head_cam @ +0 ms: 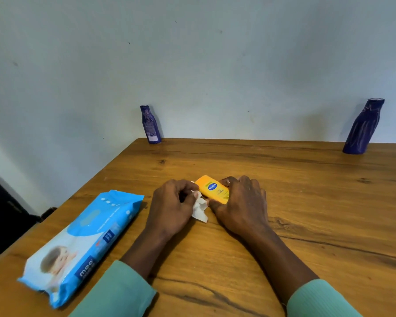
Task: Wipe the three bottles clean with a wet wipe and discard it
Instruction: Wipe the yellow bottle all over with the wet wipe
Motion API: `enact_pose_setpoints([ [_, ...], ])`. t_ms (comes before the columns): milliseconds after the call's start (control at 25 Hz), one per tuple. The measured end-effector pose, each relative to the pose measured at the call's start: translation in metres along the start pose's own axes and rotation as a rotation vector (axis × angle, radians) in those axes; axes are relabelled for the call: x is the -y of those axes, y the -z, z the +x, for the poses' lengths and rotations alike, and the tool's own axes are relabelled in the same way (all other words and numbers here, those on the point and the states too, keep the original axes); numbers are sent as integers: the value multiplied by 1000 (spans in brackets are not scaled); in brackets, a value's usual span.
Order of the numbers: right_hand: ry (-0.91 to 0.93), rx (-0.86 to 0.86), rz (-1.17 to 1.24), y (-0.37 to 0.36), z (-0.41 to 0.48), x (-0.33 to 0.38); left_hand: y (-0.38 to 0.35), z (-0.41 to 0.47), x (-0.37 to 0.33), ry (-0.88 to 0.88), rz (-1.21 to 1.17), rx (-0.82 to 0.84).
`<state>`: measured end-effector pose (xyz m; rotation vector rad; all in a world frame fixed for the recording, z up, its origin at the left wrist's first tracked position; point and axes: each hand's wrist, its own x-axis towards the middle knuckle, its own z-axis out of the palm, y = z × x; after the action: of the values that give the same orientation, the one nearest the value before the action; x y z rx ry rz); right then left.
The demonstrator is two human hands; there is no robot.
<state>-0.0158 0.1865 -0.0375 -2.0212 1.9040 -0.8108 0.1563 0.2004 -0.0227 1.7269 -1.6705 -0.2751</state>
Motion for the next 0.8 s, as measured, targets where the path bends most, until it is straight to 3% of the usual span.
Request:
enact_pose_setpoints([
  [240, -9, 8, 1, -2, 2, -2, 10, 13, 8, 197, 316, -28],
  [360, -6, 3, -5, -2, 3, -3, 11, 13, 4, 154, 176, -120],
  [520, 0, -27, -1, -5, 2, -3, 5, 13, -6, -34, 33, -193],
  [800, 5, -46, 11, -5, 1, -4, -18, 2, -16, -338, 44, 25],
])
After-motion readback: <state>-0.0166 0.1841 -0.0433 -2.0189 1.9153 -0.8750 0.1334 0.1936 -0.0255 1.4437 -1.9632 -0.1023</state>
